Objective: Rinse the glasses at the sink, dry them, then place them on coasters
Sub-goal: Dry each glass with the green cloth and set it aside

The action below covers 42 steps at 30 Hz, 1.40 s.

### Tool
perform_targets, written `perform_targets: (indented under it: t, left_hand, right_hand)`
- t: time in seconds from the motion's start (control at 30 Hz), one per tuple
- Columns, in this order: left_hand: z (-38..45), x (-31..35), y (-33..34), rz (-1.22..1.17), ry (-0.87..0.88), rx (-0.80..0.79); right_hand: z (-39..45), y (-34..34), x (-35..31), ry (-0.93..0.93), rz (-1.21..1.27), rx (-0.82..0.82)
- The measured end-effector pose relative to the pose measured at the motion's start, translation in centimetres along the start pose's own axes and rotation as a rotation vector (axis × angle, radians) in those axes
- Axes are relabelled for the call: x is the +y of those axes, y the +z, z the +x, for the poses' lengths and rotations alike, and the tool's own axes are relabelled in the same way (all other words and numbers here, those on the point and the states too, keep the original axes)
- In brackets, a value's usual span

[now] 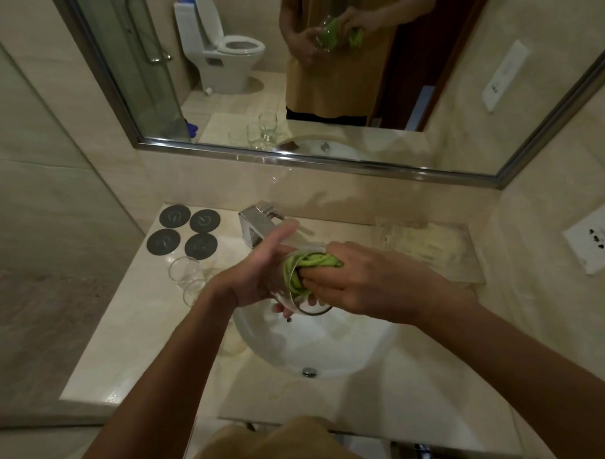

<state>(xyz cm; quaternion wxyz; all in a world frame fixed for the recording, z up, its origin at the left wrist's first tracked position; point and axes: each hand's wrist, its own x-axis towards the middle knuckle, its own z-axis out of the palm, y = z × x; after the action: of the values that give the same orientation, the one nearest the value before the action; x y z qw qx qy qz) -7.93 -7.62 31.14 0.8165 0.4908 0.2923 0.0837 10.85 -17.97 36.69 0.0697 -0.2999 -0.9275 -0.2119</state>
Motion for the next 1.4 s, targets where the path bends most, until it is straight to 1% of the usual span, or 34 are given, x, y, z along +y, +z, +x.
perform_targets:
  t: [0.07, 0.1, 0.17, 0.27, 0.37, 0.47, 0.53, 0.57, 0.63, 0.67, 0.73, 0.8, 0.87, 0.93, 0.97, 1.0, 1.03, 1.1, 1.2, 1.23, 1.3, 1.33, 1.4]
  left_hand:
    - [-0.3, -0.2, 0.6, 0.100, -0.028, -0.004]
    - [-0.3, -0.3, 0.9, 0.074, -0.029, 0.022]
    - [0.0, -0.6, 1.1, -0.008, 0.048, 0.092]
    - [0.7, -0.9, 1.0, -0.063, 0.202, 0.245]
    - [0.9, -0.5, 1.5, -0.059, 0.442, 0.348]
    - [1.1, -0.4, 1.6, -0.049, 0.629, 0.467]
    - [1.4, -0.6, 1.5, -0.040, 0.696, 0.514]
    - [1.5, -0.7, 1.4, -0.029, 0.706, 0.529]
    - [1.5, -0.7, 1.4, -0.023, 0.707, 0.527]
    - [1.4, -0.6, 1.3, -0.020, 0.686, 0.501]
    - [1.1, -0.6, 0.8, -0.063, 0.614, 0.370]
    - [0.8, -0.5, 0.1, -0.177, 0.500, 0.192]
    - [0.4, -0.4, -0.5, -0.208, 0.302, 0.081]
    - [0.4, -0.3, -0.5, -0.084, 0.117, 0.039]
    - [0.5, -0.4, -0.3, -0.013, 0.056, 0.038]
    - [0.5, -0.5, 0.1, 0.033, 0.023, 0.048]
    - [0.5, -0.7, 0.5, 0.041, 0.013, 0.066]
    - [1.0, -1.0, 0.9, -0.003, 0.054, 0.148]
    - [1.9, -1.2, 1.1, -0.111, 0.202, 0.246]
    - [2.1, -1.1, 1.1, -0.134, 0.260, 0.278]
    - [2.4, -0.9, 1.5, -0.112, 0.368, 0.395]
    - [2.5, -0.9, 1.7, -0.076, 0.429, 0.456]
    - [2.5, -0.8, 2.2, 0.057, 0.572, 0.555]
  right_hand:
    - [-0.1, 0.6, -0.1, -0.041, -0.038, -0.034]
    - [-0.2, 0.7, -0.2, -0.023, -0.031, -0.035]
    - [-0.3, 1.1, -0.4, 0.095, 0.051, -0.021]
    - [0.0, 1.6, -1.2, 0.332, 0.275, 0.042]
    - [0.9, 1.6, -2.2, 0.567, 0.564, 0.126]
    - [1.5, 1.1, -3.0, 0.809, 0.863, 0.084]
    - [1.7, 1.1, -3.6, 0.893, 1.054, 0.122]
    - [1.9, 1.1, -3.7, 0.899, 1.065, 0.170]
    - [1.8, 1.2, -3.7, 0.849, 0.964, 0.234]
    - [1.7, 1.2, -3.4, 0.792, 0.882, 0.239]
    - [1.2, 1.0, -2.5, 0.648, 0.705, 0.205]
    - [0.6, 0.7, -1.5, 0.506, 0.551, 0.136]
    - [0.0, 0.4, -0.8, 0.340, 0.372, 0.059]
    - [-0.2, 0.0, -0.4, 0.197, 0.207, -0.054]
    - [-0.3, -0.1, -0.4, 0.146, 0.125, -0.111]
    - [-0.3, -0.2, -0.4, 0.129, 0.071, -0.160]
    - [-0.4, 0.0, -0.5, 0.152, 0.068, -0.190]
    - [-0.5, 0.7, -0.7, 0.273, 0.194, -0.172]
    - [0.0, 1.5, -1.5, 0.570, 0.523, -0.039]
    - [0.3, 1.4, -1.9, 0.713, 0.664, -0.002]
    - [1.0, 1.1, -2.5, 1.029, 1.054, 0.037]
    - [1.3, 0.8, -2.6, 1.132, 1.246, 0.061]
    - [1.5, 0.3, -2.3, 1.249, 1.504, 0.141]
